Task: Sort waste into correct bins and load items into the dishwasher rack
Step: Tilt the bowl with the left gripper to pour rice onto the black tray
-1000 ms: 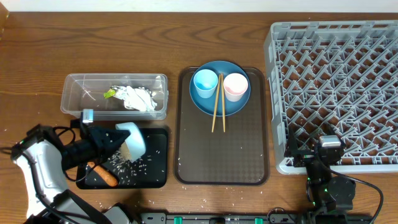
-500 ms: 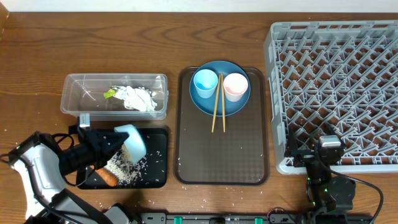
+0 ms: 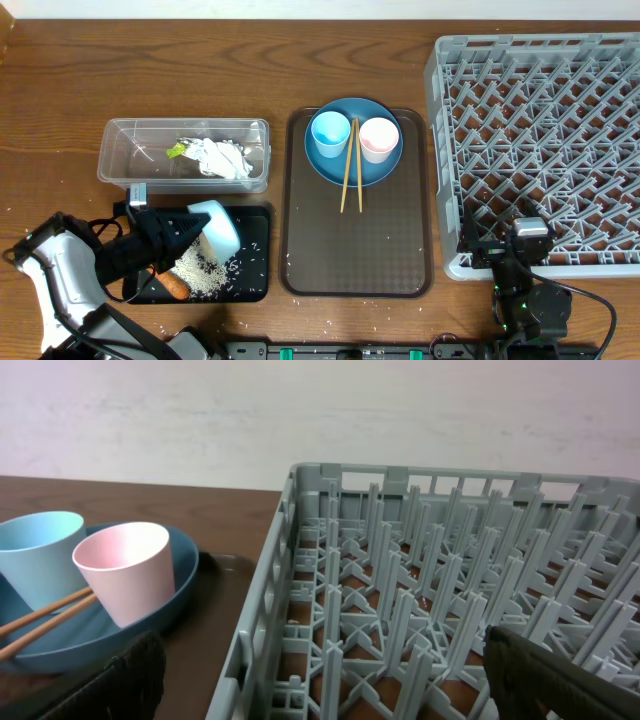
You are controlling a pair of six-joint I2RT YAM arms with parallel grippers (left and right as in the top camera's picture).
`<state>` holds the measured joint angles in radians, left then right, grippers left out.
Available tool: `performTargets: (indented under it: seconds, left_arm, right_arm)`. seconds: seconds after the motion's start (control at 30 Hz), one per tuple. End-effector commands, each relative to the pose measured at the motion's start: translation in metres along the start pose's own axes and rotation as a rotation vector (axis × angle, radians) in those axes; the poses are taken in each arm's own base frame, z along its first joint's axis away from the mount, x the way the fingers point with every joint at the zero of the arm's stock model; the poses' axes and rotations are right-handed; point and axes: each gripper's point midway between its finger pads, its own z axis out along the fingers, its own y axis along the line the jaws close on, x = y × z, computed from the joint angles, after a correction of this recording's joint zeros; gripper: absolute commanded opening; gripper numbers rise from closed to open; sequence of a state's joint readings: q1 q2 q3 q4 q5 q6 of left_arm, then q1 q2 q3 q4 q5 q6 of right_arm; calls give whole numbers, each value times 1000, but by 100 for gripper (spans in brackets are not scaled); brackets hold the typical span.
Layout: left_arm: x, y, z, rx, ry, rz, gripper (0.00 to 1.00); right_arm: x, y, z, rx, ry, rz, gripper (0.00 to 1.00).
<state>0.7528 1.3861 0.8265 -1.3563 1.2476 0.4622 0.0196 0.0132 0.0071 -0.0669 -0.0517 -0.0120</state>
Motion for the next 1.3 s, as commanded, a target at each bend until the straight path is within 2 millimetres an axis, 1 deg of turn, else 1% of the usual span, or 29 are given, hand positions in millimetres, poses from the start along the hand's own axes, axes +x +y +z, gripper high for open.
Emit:
performTargets:
  seconds: [0.0,0.07,0.17,0.2,0.27,0.3,0.4,0.5,0.6,0.7,0.77,0.8,0.87,0.93,0.97,1.07,1.1,1.17,1.2,1.23,1.27]
  left_arm:
    - [-2,-2,0,27,-13,51,6]
    - [3,-5,0,34,0,35,6]
    - [-2,-4,0,37,-16,94,6]
    - [-1,-5,0,41,-16,83,6]
    - [5,-10,0,56,-1,43,6]
    - [6,-12,-1,64,1,57,6]
    - [-3,-6,0,45,-21,127,6]
    - [3,-8,0,54,-2,66,6]
    - [0,-6,0,50,-10,111,6]
    - [6,-10,0,64,6,65,6]
    - [2,-8,0,62,-6,112,6]
    - [1,-7,0,60,-7,103,6]
    - [7,-11,0,76,12,32,6]
    - [9,-15,0,91,10,75,6]
    - [8,-13,0,84,8,95,6]
    - [13,-11,0,69,32,74,6]
    - [13,-11,0,69,30,87,6]
    - [5,-9,0,70,8,123,6]
    - [5,-8,0,69,8,101,6]
    - [8,-10,0,75,19,50,6]
    - [11,-14,0,88,27,35,6]
  right_arm:
    - [2,-1,0,3,7,-4,99]
    - [2,-1,0,3,6,-4,99]
    - [2,-1,0,3,6,-4,99]
    - [2,-1,0,3,6,-4,99]
    - [2,-1,0,3,6,-4,99]
    - [2,-1,0,3,6,-4,99]
    - [2,-1,0,3,6,-4,99]
    - [2,-1,0,3,6,-4,99]
    - [2,-1,0,3,7,-4,99]
    - [2,-1,0,3,6,-4,99]
    - [2,-1,0,3,7,-4,99]
    - [2,-1,0,3,6,-4,99]
    - [2,-1,0,3,6,-4,99]
    - [2,-1,0,3,6,-4,99]
    - [2,-1,0,3,6,-4,99]
    - [2,-1,0,3,6,-4,99]
    - [2,-1,0,3,6,-4,99]
    - [2,-1,0,3,6,-4,99]
    - [2,-1,0,3,7,-4,99]
    - [2,-1,0,3,7,-4,99]
    - [2,-1,0,3,7,-4,99]
